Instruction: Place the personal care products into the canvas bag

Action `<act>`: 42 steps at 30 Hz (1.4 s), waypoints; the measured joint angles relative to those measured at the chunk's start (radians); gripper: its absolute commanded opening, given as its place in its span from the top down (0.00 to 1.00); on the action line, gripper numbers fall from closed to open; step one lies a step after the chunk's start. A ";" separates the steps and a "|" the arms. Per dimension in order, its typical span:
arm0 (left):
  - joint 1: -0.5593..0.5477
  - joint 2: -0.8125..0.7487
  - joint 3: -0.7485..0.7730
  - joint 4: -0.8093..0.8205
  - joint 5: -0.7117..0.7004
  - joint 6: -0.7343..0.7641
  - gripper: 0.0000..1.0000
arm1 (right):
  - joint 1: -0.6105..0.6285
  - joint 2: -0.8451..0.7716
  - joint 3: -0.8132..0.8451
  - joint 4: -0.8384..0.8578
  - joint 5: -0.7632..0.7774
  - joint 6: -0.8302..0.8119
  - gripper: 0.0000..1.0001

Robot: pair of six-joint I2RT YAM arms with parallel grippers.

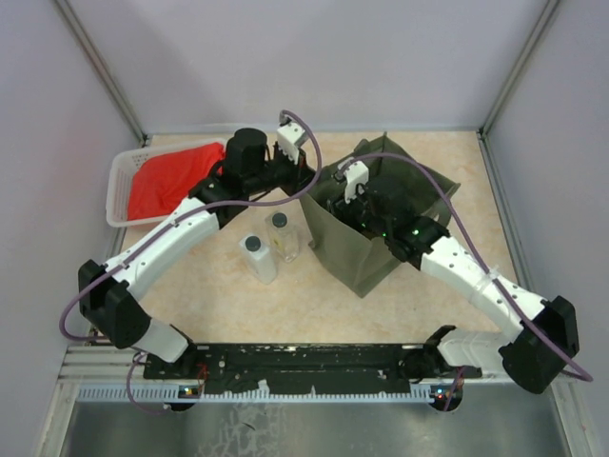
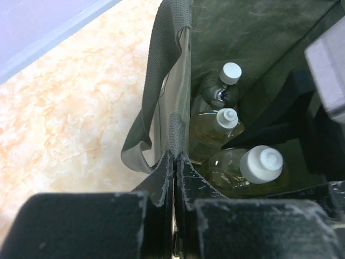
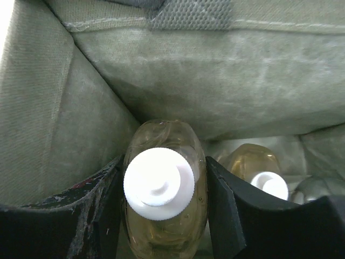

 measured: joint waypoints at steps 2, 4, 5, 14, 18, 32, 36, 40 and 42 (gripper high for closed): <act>0.000 -0.003 0.000 -0.009 0.000 0.000 1.00 | 0.000 0.014 -0.009 0.007 -0.017 0.009 1.00; 0.000 -0.005 0.000 -0.015 0.000 0.000 1.00 | 0.000 0.028 -0.018 0.017 -0.029 0.013 1.00; 0.000 -0.005 0.000 -0.018 0.000 0.000 1.00 | 0.000 0.036 -0.022 0.024 -0.030 0.016 1.00; 0.000 -0.008 0.000 -0.021 -0.007 0.000 1.00 | 0.000 0.172 -0.039 0.050 -0.032 0.019 1.00; 0.000 -0.008 0.000 -0.034 -0.010 0.000 1.00 | 0.000 0.211 -0.048 0.064 -0.027 0.020 0.95; 0.000 -0.009 0.000 -0.032 -0.017 0.000 1.00 | 0.002 0.171 -0.008 0.032 0.029 0.001 0.01; 0.000 -0.009 0.000 -0.028 -0.017 0.000 1.00 | 0.015 0.132 0.095 -0.017 0.080 -0.025 0.01; 0.000 -0.008 0.001 -0.030 -0.024 0.002 1.00 | 0.064 0.042 0.197 -0.055 0.175 -0.051 0.01; 0.000 -0.003 0.010 -0.038 -0.039 0.009 1.00 | 0.117 -0.001 0.239 -0.076 0.224 -0.062 0.01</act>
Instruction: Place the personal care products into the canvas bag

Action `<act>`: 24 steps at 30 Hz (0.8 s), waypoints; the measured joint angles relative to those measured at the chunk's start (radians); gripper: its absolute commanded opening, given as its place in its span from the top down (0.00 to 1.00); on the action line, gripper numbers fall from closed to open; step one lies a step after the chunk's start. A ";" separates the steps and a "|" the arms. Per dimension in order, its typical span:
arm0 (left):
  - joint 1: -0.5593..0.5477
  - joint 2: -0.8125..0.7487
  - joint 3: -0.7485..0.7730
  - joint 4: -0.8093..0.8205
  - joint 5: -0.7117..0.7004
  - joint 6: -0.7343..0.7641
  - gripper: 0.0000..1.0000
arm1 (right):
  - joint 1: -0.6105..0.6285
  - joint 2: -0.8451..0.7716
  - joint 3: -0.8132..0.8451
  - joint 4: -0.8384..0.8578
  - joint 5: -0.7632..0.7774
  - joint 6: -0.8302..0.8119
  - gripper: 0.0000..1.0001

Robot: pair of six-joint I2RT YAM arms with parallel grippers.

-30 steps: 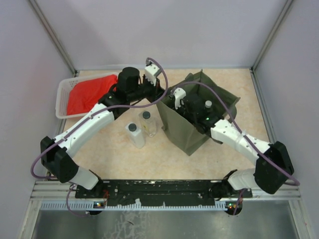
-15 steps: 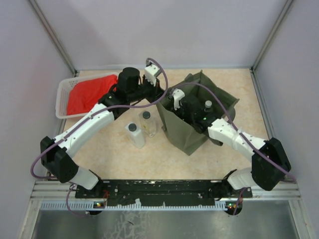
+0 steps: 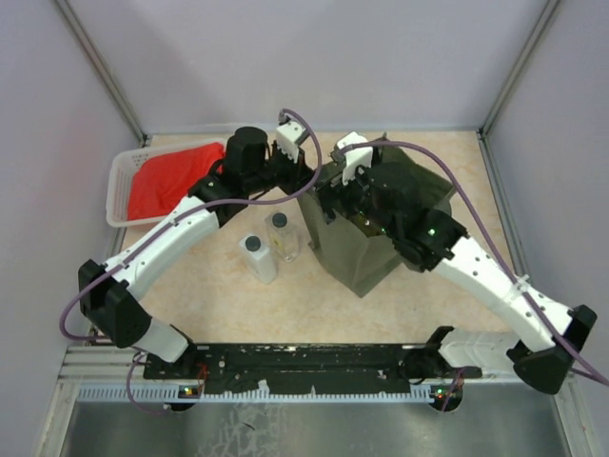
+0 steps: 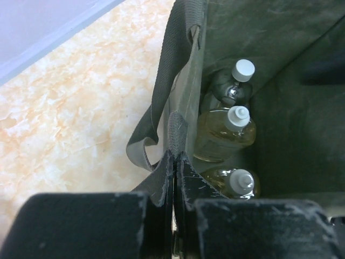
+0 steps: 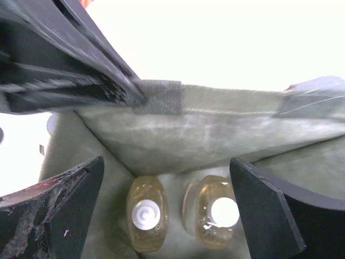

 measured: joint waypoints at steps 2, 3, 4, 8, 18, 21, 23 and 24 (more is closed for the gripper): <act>0.002 0.011 0.018 -0.010 -0.013 0.008 1.00 | 0.069 -0.044 0.023 -0.007 0.030 -0.006 0.01; 0.004 0.019 0.026 -0.013 -0.016 0.011 1.00 | 0.102 -0.066 0.024 -0.011 0.043 -0.007 0.01; 0.007 0.025 0.032 -0.014 -0.018 0.013 1.00 | 0.127 -0.082 0.024 -0.020 0.054 -0.008 0.01; 0.034 0.043 0.043 -0.021 -0.013 0.013 1.00 | 0.227 -0.108 0.011 -0.039 0.117 -0.006 0.01; 0.089 0.070 0.074 -0.047 0.053 0.011 1.00 | 0.446 -0.072 -0.209 0.070 0.190 -0.002 0.01; 0.094 0.070 0.074 -0.050 0.069 0.009 1.00 | 0.466 -0.042 -0.264 0.152 0.187 -0.011 0.01; 0.095 0.070 0.074 -0.050 0.076 0.008 1.00 | 0.470 -0.018 -0.289 0.209 0.184 -0.022 0.01; 0.095 0.070 0.074 -0.050 0.079 0.007 1.00 | 0.471 -0.005 -0.306 0.251 0.185 -0.028 0.01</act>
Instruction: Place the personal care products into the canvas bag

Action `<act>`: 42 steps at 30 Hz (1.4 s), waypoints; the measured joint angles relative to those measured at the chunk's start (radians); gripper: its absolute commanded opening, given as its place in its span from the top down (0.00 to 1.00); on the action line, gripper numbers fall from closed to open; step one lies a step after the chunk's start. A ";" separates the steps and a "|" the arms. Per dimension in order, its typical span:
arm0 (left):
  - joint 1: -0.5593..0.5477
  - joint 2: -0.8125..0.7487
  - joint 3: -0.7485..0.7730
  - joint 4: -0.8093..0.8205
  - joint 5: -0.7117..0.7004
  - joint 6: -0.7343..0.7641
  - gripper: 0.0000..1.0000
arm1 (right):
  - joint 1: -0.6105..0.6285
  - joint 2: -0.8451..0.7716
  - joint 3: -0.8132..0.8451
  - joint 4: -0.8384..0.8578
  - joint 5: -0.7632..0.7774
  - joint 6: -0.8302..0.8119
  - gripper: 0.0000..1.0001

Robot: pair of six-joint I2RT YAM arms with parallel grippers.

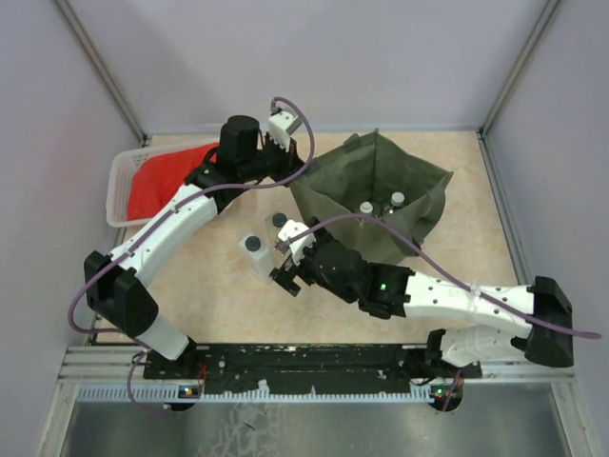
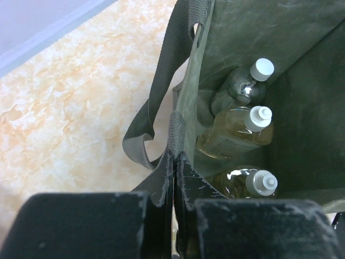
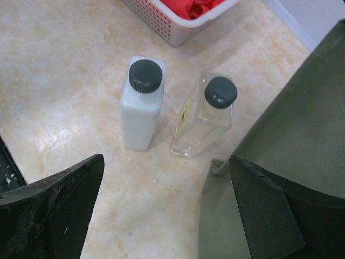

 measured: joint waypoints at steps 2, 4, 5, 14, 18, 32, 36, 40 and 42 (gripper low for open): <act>0.000 0.000 0.000 0.000 0.007 -0.002 1.00 | 0.001 0.025 -0.034 0.074 0.005 -0.021 0.01; 0.000 0.000 0.000 0.001 0.012 -0.003 1.00 | 0.001 0.059 -0.061 0.144 0.010 -0.042 0.01; 0.000 0.000 0.000 0.001 0.014 -0.003 1.00 | 0.001 0.080 -0.072 0.180 0.010 -0.050 0.01; 0.000 -0.011 -0.014 0.008 0.015 -0.002 1.00 | -0.076 0.200 -0.127 0.402 0.003 -0.069 0.01; 0.001 -0.016 -0.022 0.013 0.014 -0.002 1.00 | -0.124 0.221 -0.130 0.462 -0.010 -0.069 0.01; 0.002 -0.031 -0.035 0.020 0.015 0.002 1.00 | -0.225 0.363 -0.130 0.603 -0.111 -0.067 0.01; 0.002 -0.032 -0.035 0.021 0.016 0.002 1.00 | -0.248 0.429 -0.130 0.666 -0.139 -0.071 0.04; 0.002 -0.033 -0.036 0.020 0.016 0.004 1.00 | -0.262 0.494 -0.126 0.719 -0.171 -0.067 0.06; 0.003 -0.033 -0.036 0.019 0.016 0.004 1.00 | -0.267 0.527 -0.114 0.733 -0.178 -0.067 0.09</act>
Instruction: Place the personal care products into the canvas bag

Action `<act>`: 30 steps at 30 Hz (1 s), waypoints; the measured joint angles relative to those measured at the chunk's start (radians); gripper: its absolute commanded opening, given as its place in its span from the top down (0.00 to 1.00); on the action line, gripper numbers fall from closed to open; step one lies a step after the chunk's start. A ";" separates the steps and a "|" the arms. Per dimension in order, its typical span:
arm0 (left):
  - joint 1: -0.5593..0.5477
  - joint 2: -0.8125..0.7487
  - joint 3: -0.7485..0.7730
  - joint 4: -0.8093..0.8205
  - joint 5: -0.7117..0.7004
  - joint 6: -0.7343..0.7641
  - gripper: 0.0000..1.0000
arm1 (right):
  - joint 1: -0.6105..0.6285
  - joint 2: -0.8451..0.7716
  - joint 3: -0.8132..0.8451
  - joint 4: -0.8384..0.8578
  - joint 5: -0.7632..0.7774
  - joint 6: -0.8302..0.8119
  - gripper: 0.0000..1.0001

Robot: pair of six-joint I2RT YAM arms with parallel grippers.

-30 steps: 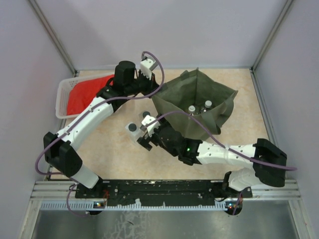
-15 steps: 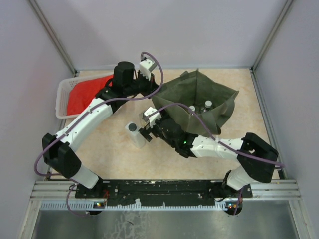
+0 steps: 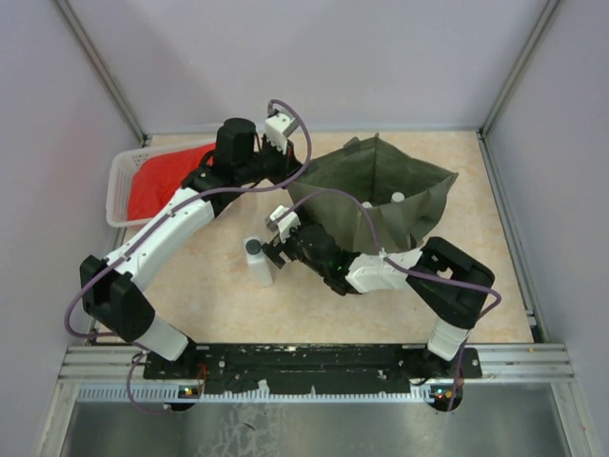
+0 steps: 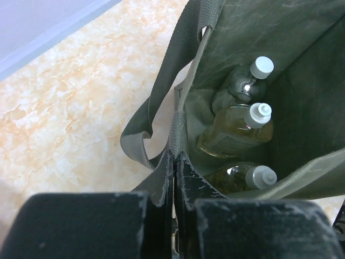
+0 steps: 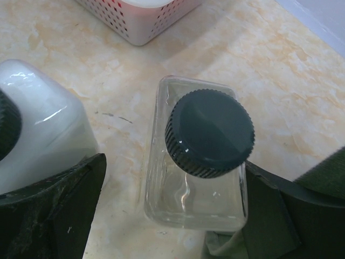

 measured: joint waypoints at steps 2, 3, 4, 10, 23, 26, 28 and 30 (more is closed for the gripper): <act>0.002 0.000 0.000 -0.001 0.000 0.001 1.00 | -0.001 0.024 0.006 0.017 -0.004 0.000 0.15; 0.003 0.000 -0.001 -0.001 0.000 0.001 1.00 | -0.002 0.034 0.008 0.028 -0.006 0.000 0.20; 0.003 0.000 -0.002 0.000 0.000 0.001 1.00 | -0.003 0.045 0.012 0.037 -0.008 -0.001 0.29; 0.005 0.000 -0.004 0.000 0.000 0.001 1.00 | -0.013 0.069 0.014 0.082 -0.019 0.001 0.95; 0.016 0.000 -0.004 0.003 0.005 0.000 1.00 | 0.061 -0.207 0.031 -0.444 0.092 0.038 1.00; 0.016 0.000 -0.005 0.003 0.005 0.000 1.00 | 0.138 -0.316 0.044 -0.608 0.115 0.065 1.00; 0.016 0.000 -0.005 0.003 0.005 0.000 1.00 | 0.181 -0.375 0.069 -0.707 0.117 0.090 1.00; 0.018 0.000 -0.005 0.003 0.005 0.000 1.00 | 0.221 -0.435 0.107 -0.805 0.116 0.123 1.00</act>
